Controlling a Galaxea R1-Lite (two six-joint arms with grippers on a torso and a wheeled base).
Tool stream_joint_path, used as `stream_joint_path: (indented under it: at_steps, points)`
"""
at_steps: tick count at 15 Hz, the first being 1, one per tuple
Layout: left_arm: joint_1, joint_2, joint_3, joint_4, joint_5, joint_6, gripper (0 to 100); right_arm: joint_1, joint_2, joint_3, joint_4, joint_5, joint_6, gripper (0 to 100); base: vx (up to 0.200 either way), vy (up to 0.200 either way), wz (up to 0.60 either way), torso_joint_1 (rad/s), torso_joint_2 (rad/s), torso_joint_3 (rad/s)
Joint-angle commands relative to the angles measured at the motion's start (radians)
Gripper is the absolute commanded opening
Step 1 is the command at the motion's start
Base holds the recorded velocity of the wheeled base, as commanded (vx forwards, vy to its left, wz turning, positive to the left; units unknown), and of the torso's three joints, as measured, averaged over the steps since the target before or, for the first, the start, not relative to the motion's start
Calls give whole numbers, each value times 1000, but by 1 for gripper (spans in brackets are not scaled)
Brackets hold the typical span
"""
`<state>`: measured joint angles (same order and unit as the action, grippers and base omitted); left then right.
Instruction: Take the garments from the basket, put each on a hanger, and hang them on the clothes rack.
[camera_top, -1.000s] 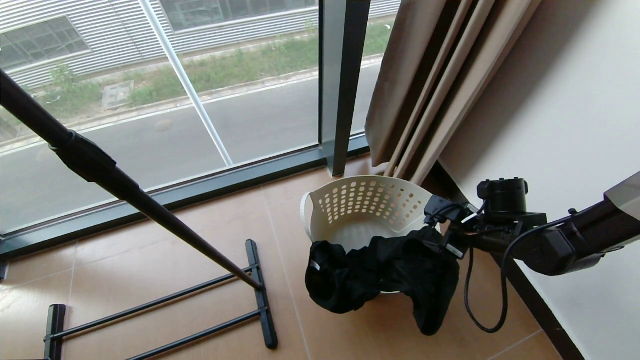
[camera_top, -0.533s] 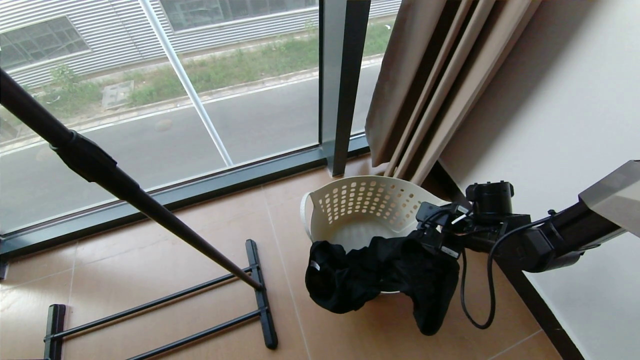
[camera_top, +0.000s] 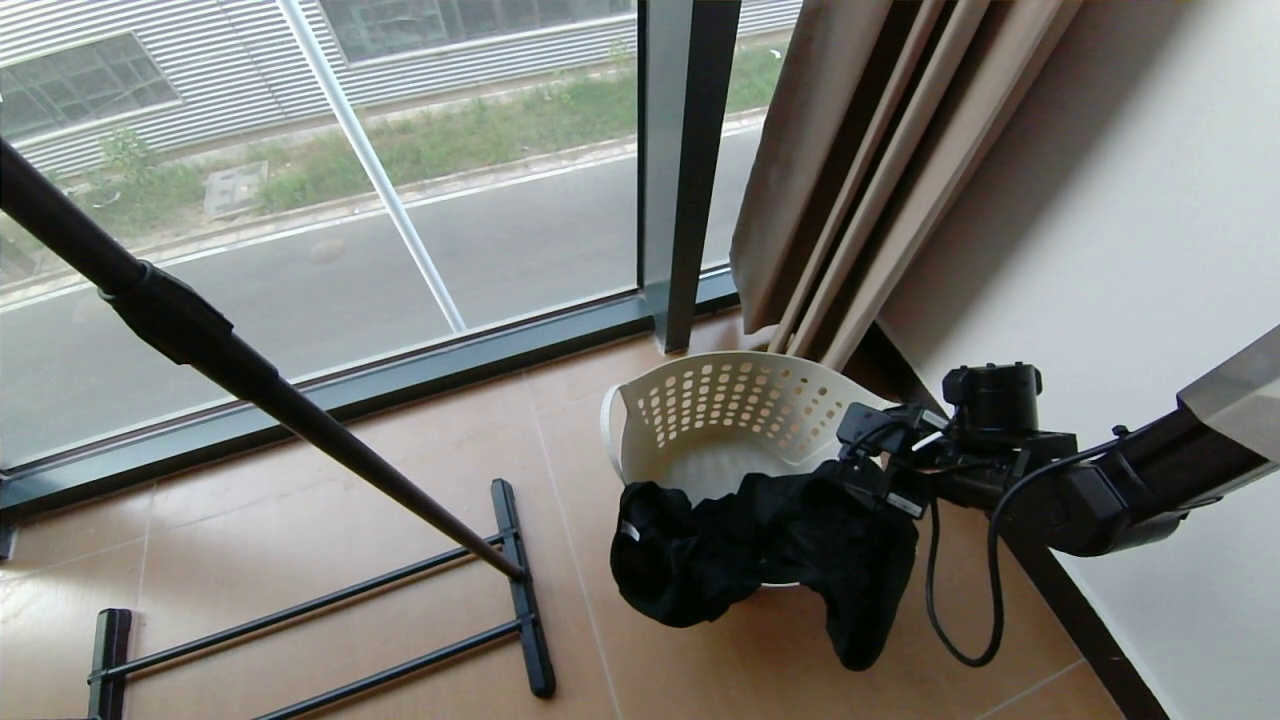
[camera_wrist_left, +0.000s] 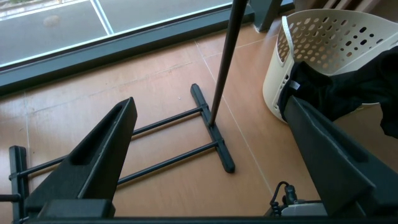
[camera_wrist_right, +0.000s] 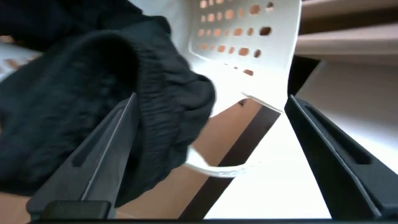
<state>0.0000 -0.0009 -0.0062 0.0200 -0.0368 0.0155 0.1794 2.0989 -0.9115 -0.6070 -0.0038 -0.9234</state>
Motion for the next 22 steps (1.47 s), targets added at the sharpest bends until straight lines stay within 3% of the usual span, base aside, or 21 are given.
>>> stream_joint_path:
  at_steps: [1,6,10,14,20,21,22]
  points:
    - [0,1,0,0,0,0,100,20,-45,40,1,-1,-5,100,0,0,0,0,0,0]
    - [0,1,0,0,0,0,100,45,23,36,0,-12,-8,100,0,0,0,0,0,0]
    - [0,1,0,0,0,0,100,42,99,-24,-7,-70,-31,100,0,0,0,0,0,0]
    - [0,1,0,0,0,0,100,42,182,-56,-125,-114,-29,100,0,0,0,0,0,0]
    - [0,1,0,0,0,0,100,31,222,-142,-132,-136,8,100,0,0,0,0,0,0]
    - [0,1,0,0,0,0,100,26,217,-144,-134,-136,12,0,0,0,0,0,0,0]
    - [0,1,0,0,0,0,100,26,216,-142,-134,-136,12,0,0,0,0,0,0,0]
